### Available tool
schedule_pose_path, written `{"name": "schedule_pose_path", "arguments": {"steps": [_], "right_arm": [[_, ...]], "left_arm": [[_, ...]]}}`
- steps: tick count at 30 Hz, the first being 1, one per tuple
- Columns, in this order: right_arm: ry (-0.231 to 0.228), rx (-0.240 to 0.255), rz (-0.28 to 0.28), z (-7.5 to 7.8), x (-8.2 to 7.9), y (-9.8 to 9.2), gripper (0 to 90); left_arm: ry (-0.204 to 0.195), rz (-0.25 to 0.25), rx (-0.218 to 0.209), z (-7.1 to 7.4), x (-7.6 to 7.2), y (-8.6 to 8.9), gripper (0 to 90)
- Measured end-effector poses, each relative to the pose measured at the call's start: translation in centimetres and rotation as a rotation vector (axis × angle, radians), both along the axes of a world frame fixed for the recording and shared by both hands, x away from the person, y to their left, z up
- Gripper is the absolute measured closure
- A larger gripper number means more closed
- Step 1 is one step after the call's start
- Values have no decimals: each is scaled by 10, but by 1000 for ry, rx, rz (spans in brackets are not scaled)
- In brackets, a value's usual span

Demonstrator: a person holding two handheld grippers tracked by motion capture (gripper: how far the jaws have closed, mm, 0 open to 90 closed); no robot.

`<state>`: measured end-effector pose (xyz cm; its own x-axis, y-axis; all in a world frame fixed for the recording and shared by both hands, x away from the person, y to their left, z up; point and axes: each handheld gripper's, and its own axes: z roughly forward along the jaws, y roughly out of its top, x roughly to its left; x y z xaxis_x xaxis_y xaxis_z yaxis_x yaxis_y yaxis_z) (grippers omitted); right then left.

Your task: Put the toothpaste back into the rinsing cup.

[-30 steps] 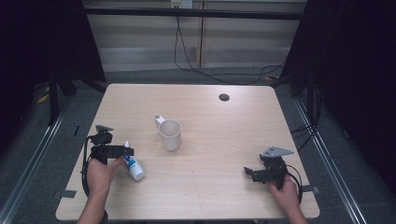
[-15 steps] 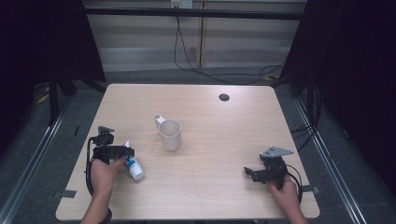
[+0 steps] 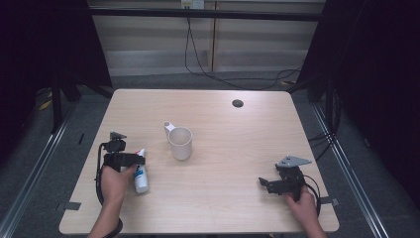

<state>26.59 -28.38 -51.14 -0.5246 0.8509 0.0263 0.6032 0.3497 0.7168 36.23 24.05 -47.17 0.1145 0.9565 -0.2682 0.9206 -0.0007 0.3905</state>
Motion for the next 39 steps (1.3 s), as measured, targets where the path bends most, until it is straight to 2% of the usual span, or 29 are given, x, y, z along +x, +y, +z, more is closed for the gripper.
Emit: {"name": "schedule_pose_path", "arguments": {"steps": [6, 10, 12, 16, 21, 24, 29, 36, 39], "right_arm": [[0, 0, 0, 0, 0, 0, 124], [-2, 0, 2, 0, 0, 0, 124], [0, 0, 0, 0, 0, 0, 124], [-3, 0, 2, 0, 0, 0, 124], [-3, 1, 3, 0, 0, 0, 124], [-3, 0, 3, 0, 0, 0, 124], [-5, 1, 4, 0, 0, 0, 124], [-3, 0, 2, 0, 0, 0, 124], [0, 1, 0, 0, 0, 0, 124]], "left_arm": [[7, -17, 20, 0, 5, -7, 400], [9, -40, 26, -1, 6, -14, 474], [10, -55, 57, -1, 7, -17, 484], [15, -81, 92, 1, 10, -22, 526], [-12, -125, 153, 6, 10, -29, 636], [-16, -133, 167, 8, 10, -31, 670], [-39, -153, 160, 11, 7, -32, 672], [-62, -149, 136, 23, 2, -25, 667], [-86, -144, 127, 30, -2, -21, 667]]}}
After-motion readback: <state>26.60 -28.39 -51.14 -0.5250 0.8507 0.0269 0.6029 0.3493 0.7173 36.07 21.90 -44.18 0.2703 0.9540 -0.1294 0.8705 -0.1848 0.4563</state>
